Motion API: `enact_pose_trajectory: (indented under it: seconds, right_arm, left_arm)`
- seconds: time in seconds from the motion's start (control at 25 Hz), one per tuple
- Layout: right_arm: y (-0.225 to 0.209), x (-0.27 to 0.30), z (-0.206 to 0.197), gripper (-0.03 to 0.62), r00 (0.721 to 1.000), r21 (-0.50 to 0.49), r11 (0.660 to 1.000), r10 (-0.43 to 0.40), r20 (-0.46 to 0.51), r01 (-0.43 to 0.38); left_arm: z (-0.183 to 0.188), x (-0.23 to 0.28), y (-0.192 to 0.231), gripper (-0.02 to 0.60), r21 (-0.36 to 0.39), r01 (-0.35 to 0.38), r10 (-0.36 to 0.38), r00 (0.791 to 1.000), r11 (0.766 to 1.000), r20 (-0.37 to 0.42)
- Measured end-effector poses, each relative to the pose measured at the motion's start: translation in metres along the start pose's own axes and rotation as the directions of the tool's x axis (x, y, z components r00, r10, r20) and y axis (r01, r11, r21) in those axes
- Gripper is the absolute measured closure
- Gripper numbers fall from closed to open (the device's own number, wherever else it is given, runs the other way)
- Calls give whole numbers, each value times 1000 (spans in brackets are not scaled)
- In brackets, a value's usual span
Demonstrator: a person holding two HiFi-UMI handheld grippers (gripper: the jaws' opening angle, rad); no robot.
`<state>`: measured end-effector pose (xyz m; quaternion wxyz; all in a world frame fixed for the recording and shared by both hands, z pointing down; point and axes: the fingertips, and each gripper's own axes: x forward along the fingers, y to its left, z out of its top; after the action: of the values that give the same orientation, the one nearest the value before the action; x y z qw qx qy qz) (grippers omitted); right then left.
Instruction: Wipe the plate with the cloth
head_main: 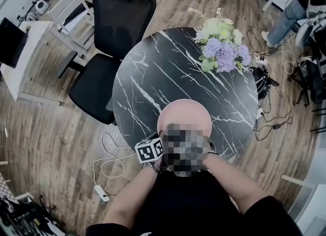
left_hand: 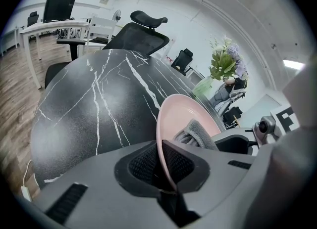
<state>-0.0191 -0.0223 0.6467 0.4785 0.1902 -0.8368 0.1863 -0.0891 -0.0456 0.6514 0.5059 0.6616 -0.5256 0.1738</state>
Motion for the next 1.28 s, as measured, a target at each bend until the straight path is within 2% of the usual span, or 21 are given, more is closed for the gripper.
enact_pose_trajectory:
  seconds: [0.48,0.8,1.04,1.16,1.28]
  right_arm:
    - [-58,-21,-29,482,986,-3,986,-165,-38,165]
    - [-113,-33,-41,484,923,-59,927,-375,-83,371]
    - [-130,-36,-38,484,907,-64,911,-412,-90,407]
    - [-135,-37,-36,484,901,-30,904,-427,-71,426]
    - [-140,-43,-32,482,889,14,889,-457,-35,458]
  left_arm:
    - [0,1,0,538,-1,10,-10,1000,1000,3]
    - [1,0,1,537,11,2,-2,1000,1000,7]
    - [0,0,1,538,-5,11,-11,1000,1000,9]
    - [-3,1,-1,538,-7,29,-29,1000,1000,3]
    - [0,-1,1,538,-1,9,-9,1000,1000,0]
